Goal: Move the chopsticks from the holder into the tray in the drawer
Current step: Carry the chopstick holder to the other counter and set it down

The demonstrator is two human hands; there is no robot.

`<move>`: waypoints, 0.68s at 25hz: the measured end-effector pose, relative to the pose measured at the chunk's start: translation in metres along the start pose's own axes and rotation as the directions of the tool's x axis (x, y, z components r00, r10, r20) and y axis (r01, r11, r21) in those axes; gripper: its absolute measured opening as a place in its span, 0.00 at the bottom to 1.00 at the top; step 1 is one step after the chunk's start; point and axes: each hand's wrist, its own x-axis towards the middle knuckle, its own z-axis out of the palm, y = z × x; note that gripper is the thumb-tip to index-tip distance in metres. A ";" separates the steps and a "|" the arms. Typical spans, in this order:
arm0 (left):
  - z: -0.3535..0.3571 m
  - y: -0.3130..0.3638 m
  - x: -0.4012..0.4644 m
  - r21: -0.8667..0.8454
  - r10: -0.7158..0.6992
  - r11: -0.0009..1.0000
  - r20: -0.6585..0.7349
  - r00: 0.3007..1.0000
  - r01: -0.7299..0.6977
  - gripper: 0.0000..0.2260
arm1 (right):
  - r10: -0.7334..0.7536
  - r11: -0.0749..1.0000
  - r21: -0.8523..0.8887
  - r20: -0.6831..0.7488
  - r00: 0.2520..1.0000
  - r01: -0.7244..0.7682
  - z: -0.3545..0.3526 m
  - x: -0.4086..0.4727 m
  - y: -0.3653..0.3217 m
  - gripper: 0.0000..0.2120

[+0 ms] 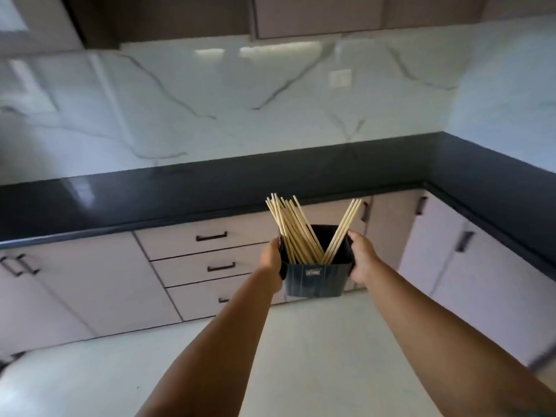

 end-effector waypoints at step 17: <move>-0.226 0.176 0.193 -0.105 0.080 0.988 -0.295 0.952 -0.116 0.17 | 0.198 0.974 -0.172 0.309 0.930 -0.150 0.332 0.231 -0.002 0.18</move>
